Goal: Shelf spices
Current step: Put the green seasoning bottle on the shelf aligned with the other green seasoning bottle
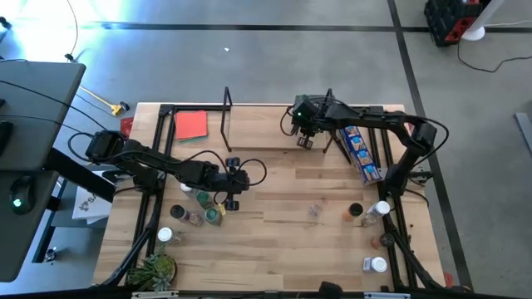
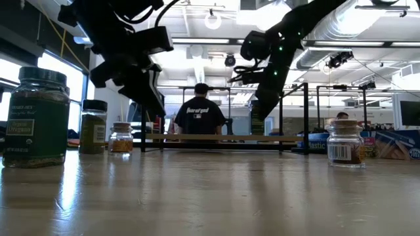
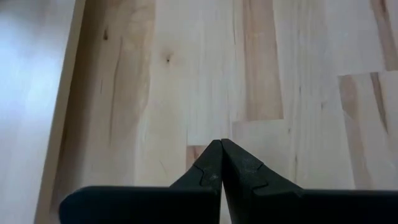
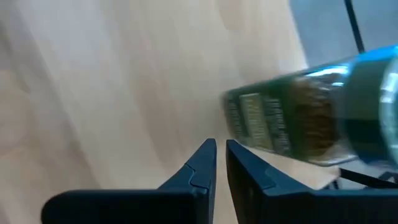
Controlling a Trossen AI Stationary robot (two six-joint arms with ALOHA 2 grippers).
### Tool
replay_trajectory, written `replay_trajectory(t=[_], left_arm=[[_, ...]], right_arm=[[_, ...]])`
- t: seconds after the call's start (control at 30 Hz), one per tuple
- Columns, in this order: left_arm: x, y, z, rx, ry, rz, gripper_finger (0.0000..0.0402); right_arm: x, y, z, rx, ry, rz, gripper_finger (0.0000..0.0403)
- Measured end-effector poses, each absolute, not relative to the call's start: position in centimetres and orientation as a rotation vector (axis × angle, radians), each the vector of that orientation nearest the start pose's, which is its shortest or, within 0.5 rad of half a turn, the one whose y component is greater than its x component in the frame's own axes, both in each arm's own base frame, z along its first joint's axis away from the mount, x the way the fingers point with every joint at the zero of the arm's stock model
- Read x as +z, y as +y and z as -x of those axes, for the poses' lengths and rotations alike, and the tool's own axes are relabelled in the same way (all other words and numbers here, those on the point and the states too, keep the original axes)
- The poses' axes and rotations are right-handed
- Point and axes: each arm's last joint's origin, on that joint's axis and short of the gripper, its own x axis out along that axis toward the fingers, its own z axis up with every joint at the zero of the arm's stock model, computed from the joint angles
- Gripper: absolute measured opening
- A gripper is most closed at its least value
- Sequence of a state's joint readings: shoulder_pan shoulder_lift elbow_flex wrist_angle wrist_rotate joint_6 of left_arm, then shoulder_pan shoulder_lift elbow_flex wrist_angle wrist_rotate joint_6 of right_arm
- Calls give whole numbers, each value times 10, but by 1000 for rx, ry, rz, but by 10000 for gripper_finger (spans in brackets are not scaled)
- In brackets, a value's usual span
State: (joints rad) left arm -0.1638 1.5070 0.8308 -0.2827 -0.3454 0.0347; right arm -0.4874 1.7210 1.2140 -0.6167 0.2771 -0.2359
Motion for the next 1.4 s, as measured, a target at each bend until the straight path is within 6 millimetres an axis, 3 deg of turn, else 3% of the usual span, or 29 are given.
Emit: replay_trajectory(t=[0.27,0.83,1.03,1.23,1.4], left_arm=[[182,-37,-284,153,936,-277,0],[182,-37,-284,153,939,-279,0],[182,-37,-283,153,942,-280,0],[184,-36,-278,161,971,-272,0],[207,-32,-258,205,968,-247,0]], right_arm=[[212,-179,-294,-570,1220,66,30],[219,-179,-294,-606,1260,98,30],[231,-169,-307,-529,1204,107,30],[228,-163,-315,-394,1088,12,30],[223,-135,-336,-296,951,26,28]])
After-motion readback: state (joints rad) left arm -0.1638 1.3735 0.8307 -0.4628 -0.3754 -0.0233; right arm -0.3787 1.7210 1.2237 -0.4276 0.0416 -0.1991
